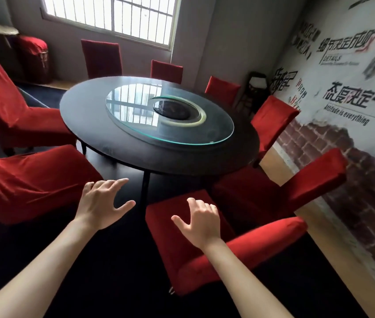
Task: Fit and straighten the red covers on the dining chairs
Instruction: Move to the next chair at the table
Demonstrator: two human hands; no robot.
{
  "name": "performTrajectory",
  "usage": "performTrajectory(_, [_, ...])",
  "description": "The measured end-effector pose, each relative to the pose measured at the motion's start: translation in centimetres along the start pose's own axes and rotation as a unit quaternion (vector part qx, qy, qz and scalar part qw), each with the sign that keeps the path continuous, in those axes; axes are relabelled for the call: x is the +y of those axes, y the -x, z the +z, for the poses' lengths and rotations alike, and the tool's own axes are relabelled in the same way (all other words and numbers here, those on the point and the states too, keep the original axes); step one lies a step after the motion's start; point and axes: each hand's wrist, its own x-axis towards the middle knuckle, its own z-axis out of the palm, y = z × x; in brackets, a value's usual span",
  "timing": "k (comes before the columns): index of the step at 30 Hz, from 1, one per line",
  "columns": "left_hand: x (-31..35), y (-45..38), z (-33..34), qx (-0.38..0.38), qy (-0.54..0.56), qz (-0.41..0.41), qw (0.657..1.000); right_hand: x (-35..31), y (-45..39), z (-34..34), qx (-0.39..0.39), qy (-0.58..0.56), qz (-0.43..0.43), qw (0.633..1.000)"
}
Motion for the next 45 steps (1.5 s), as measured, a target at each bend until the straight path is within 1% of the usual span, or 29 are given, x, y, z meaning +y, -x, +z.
performTrajectory(4, [2.4, -0.1, -0.8, 0.019, -0.003, -0.002, 1.000, 2.0, -0.3, -1.3, 0.043, -0.006, -0.015, 0.999])
performTrajectory(7, [3.0, 0.2, -1.8, 0.020, -0.014, 0.005, 1.000, 2.1, -0.5, -1.9, 0.041, -0.011, -0.019, 0.999])
performTrajectory(13, [1.5, 0.5, -4.6, 0.034, -0.029, -0.002, 0.999, -0.2, -1.0, -2.3, 0.029, -0.041, -0.027, 0.998])
performTrajectory(17, [-0.2, 1.3, -6.0, 0.042, -0.039, -0.017, 0.998, -2.5, -1.5, -2.0, 0.050, -0.046, -0.051, 0.996])
performTrajectory(20, [-1.7, 2.4, -6.5, 0.045, -0.045, -0.026, 0.998, -4.4, -1.9, -1.6, 0.036, -0.051, -0.058, 0.996])
performTrajectory(23, [-3.5, 3.6, -7.0, 0.052, -0.050, -0.054, 0.996, -6.1, -2.6, -0.5, 0.037, -0.057, -0.088, 0.994])
performTrajectory(27, [-6.9, 6.2, -7.1, 0.027, -0.065, -0.101, 0.992, -9.5, -4.1, 1.6, -0.019, -0.061, -0.125, 0.990])
performTrajectory(31, [-11.7, 9.1, -8.1, 0.020, -0.086, -0.140, 0.986, -15.1, -4.8, 3.6, -0.061, -0.065, -0.155, 0.984])
performTrajectory(34, [-16.3, 10.4, -9.7, 0.018, -0.102, -0.173, 0.979, -20.4, -5.6, 4.9, -0.077, -0.070, -0.173, 0.979])
performTrajectory(37, [-21.5, 11.5, -11.5, 0.025, -0.107, -0.186, 0.976, -26.3, -6.5, 6.1, -0.081, -0.072, -0.185, 0.977])
performTrajectory(40, [-27.5, 12.4, -13.8, 0.033, -0.115, -0.186, 0.975, -33.0, -7.6, 7.2, -0.084, -0.074, -0.185, 0.976])
performTrajectory(45, [-39.3, 13.0, -17.6, 0.032, -0.132, -0.199, 0.970, -44.4, -9.3, 8.6, -0.077, -0.089, -0.169, 0.979])
